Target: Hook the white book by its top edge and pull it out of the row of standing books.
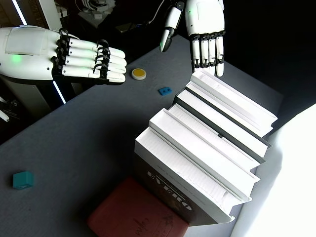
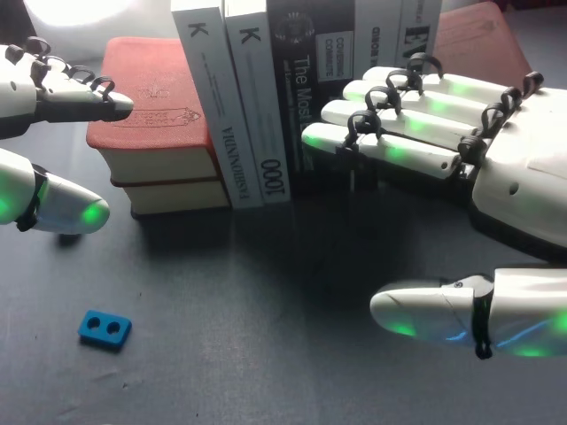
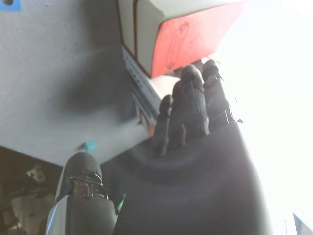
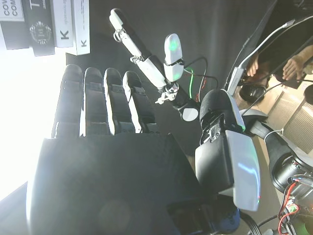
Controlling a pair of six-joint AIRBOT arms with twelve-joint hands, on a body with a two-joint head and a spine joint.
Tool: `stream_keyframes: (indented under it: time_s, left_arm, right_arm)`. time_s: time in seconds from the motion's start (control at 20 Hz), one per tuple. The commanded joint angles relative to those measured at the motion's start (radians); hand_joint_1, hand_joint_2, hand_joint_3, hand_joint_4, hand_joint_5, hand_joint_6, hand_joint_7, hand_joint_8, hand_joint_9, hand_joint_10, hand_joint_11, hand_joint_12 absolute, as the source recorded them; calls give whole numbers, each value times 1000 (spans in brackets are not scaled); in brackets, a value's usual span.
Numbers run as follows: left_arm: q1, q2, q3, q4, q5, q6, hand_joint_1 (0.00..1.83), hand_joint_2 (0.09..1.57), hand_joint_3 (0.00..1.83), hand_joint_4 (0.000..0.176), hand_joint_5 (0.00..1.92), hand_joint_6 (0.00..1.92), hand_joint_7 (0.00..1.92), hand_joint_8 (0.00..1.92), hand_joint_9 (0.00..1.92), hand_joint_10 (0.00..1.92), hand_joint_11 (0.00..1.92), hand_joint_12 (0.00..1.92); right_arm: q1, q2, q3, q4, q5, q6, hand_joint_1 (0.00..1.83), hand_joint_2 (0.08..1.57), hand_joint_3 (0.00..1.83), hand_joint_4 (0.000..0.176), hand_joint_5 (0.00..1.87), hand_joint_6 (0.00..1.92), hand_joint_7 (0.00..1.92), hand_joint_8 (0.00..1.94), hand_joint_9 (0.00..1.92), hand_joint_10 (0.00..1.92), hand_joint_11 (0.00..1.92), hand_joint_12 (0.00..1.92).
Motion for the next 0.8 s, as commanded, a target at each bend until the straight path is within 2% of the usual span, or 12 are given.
stream_keyframes:
  time_s: [0.0,0.05,0.2,0.4,0.5,0.75]
  left_arm:
    - [-12,1,2,10,87,3,0,1103,152,0,0,0,0,0,0,0,0,0]
    - [-12,1,3,10,87,3,0,1156,63,0,0,0,0,0,0,0,0,0]
    - [-10,1,3,10,86,3,0,1179,61,0,0,0,0,0,0,0,0,0]
    - [-10,1,4,10,86,2,0,1181,54,0,0,0,0,0,0,0,0,0]
    - [-11,0,3,10,86,-7,0,1179,51,0,0,0,0,0,0,0,0,0]
    - [-14,0,3,10,86,-13,0,1179,46,0,0,0,0,0,0,0,0,0]
  right_arm:
    - [8,-1,-3,-5,132,-1,0,1245,51,0,0,4,0,1,0,0,0,0]
    - [8,-1,-3,-6,134,-1,0,1260,27,0,0,0,0,0,0,0,0,0]
    - [11,-1,-3,-5,159,-18,0,1263,21,0,0,0,0,0,0,0,0,0]
    - [31,-6,-4,32,177,-97,0,1263,15,0,0,0,0,0,0,0,0,0]
    - [53,-18,-3,102,176,-189,0,1272,17,0,0,0,0,0,0,0,0,0]
    - [102,-62,-3,275,179,-491,0,1267,11,0,0,0,0,0,0,0,0,0]
